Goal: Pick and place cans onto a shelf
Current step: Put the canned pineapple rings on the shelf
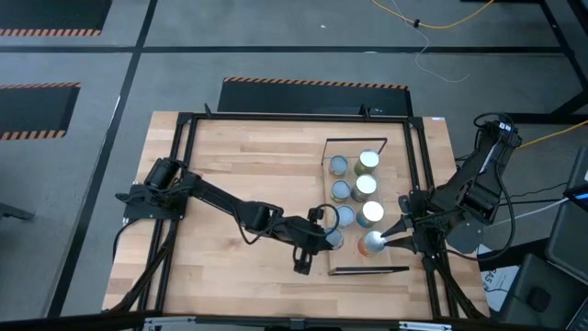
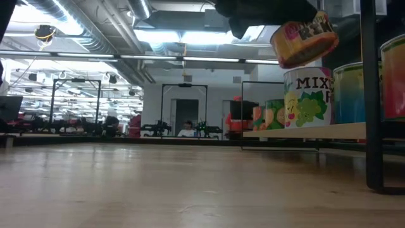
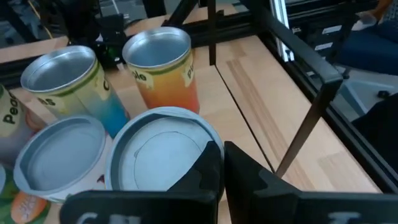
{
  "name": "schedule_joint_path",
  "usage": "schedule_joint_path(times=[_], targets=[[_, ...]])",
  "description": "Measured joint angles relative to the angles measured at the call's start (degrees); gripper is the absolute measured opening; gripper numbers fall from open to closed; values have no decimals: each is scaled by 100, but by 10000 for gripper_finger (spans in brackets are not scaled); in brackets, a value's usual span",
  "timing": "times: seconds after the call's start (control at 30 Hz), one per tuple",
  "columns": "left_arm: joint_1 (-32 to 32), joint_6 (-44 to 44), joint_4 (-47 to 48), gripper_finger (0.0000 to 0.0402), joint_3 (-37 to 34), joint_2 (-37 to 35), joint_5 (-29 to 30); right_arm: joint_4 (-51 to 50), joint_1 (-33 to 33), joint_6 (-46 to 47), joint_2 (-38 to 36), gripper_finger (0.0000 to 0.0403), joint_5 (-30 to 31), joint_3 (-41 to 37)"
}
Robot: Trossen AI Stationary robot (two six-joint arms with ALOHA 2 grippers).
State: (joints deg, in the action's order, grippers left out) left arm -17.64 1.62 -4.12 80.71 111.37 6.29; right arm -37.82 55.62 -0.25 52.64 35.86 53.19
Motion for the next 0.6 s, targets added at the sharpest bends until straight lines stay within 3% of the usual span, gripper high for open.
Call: schedule_joint_path(times=[0.6], targets=[[12, -303, -749, 0, -7, 422, -86, 15, 0, -2, -2, 105, 2, -2]])
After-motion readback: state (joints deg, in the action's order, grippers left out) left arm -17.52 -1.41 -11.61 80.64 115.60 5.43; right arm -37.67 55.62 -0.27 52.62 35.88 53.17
